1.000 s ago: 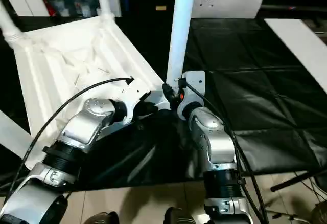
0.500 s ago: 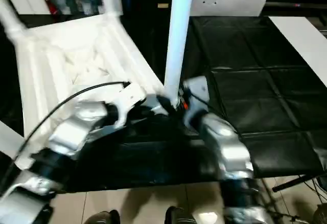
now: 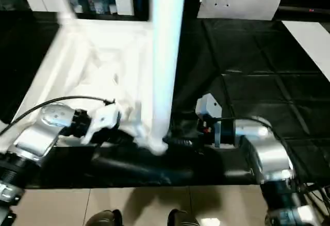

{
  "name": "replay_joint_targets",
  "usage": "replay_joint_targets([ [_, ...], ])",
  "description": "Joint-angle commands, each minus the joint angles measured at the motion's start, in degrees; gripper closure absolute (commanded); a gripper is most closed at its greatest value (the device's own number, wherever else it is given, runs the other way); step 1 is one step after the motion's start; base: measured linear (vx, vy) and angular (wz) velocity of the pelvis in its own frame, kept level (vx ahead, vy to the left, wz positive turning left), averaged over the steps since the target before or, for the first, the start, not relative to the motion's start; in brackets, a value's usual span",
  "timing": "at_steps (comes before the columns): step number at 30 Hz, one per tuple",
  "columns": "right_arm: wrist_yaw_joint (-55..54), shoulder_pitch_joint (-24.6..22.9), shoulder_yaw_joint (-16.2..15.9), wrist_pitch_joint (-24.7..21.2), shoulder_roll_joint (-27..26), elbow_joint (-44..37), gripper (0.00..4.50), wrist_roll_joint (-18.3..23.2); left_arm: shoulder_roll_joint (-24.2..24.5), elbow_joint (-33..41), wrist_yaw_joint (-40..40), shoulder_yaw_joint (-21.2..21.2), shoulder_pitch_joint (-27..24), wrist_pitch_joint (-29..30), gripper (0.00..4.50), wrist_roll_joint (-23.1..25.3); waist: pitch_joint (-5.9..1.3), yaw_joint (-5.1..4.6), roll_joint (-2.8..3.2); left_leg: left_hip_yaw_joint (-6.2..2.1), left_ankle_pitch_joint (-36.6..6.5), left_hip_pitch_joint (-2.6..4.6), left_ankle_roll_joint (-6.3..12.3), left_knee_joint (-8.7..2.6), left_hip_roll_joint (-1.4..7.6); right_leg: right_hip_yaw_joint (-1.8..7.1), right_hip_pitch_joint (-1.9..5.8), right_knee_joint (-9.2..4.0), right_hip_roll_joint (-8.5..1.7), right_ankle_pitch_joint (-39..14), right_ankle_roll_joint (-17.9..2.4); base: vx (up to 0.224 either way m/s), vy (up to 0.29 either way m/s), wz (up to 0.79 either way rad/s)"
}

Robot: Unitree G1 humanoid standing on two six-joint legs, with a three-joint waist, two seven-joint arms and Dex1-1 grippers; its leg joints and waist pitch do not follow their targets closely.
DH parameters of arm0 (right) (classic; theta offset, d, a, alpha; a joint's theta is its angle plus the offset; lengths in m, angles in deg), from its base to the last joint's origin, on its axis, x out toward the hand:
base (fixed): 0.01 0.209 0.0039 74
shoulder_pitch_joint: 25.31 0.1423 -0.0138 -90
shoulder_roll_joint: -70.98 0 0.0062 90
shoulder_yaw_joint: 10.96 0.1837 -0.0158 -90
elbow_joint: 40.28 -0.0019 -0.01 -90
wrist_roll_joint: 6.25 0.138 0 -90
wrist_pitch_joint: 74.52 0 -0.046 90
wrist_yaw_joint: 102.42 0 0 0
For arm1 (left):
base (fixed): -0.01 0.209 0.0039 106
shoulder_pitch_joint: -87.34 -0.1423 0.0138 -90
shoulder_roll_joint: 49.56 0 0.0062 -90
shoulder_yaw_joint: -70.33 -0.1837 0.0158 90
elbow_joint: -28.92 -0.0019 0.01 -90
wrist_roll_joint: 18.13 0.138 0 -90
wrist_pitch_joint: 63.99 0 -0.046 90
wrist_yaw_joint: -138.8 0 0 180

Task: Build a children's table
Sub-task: Rotate leg to tighten

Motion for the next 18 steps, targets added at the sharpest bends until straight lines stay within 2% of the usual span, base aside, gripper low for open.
replay_joint_targets([
  [1,3.69,1.07,-1.12,-0.07,0.71,0.80,0.63,1.51,-0.09,-0.40,4.49,-4.50,-0.10,-1.61,4.50,0.17,-3.93,0.03,-0.35,-0.34,-2.59,0.81,8.73,-2.89,3.71,2.64,3.27,-2.68,-4.75,-1.07,-16.96,0.000,0.000,0.00],
  [4,7.54,2.05,-2.88,-0.26,0.65,1.80,0.72,1.72,-0.37,-1.10,5.72,-4.83,0.66,-2.64,4.50,0.32,-3.89,0.40,-0.44,-0.32,-3.06,0.65,8.16,-2.82,3.67,2.66,3.18,-2.70,-4.88,-2.42,-16.82,0.000,0.000,0.00],
  [5,8.62,2.25,-3.70,-0.09,0.60,2.03,0.91,1.68,-0.59,-1.40,5.75,-4.97,0.92,-2.91,4.50,0.43,-3.86,0.43,-0.47,-0.33,-3.27,0.62,8.00,-2.83,3.64,2.66,3.21,-2.75,-4.90,-2.89,-16.72,0.000,0.000,0.00],
  [10,10.49,2.82,-5.44,0.20,0.16,2.73,1.22,1.46,-1.06,-1.93,5.86,-5.19,1.23,-3.48,4.50,0.52,-3.82,0.84,-0.49,-0.42,-4.81,0.71,6.32,-2.97,3.65,2.71,3.09,-3.04,-4.94,-6.25,-15.77,0.000,0.000,0.00],
  [11,11.09,3.22,-6.18,0.48,-0.07,3.34,1.50,1.22,-1.08,-2.00,5.96,-5.29,1.18,-3.76,4.50,0.43,-3.83,0.88,-0.41,-0.43,-4.69,0.72,6.26,-2.99,3.66,2.71,3.08,-3.01,-4.94,-6.03,-15.76,0.000,0.000,0.00],
  [14,12.18,3.90,-7.13,0.97,-0.32,4.49,1.57,0.90,-1.04,-2.27,6.32,-5.44,1.18,-4.29,4.50,0.27,-3.95,1.05,-0.45,-0.38,-3.57,0.67,6.64,-2.87,3.61,2.69,3.12,-2.80,-4.88,-4.15,-16.01,0.000,0.000,0.00],
  [16,12.46,4.05,-7.34,0.82,-0.36,4.67,1.93,0.94,-1.01,-2.28,6.37,-5.46,1.17,-4.34,4.50,0.24,-4.03,1.30,-0.47,-0.37,-2.34,0.69,7.19,-2.79,3.64,2.63,3.11,-2.48,-4.79,-2.09,-16.24,0.000,0.000,0.00],
  [18,12.80,4.22,-7.53,0.58,-0.38,4.83,2.02,1.03,-0.98,-2.40,6.40,-5.50,1.23,-4.42,4.50,0.21,-4.02,1.34,-0.49,-0.37,-2.34,0.66,7.37,-2.77,3.64,2.61,3.11,-2.50,-4.81,-2.01,-16.35,0.000,0.000,0.00],
])
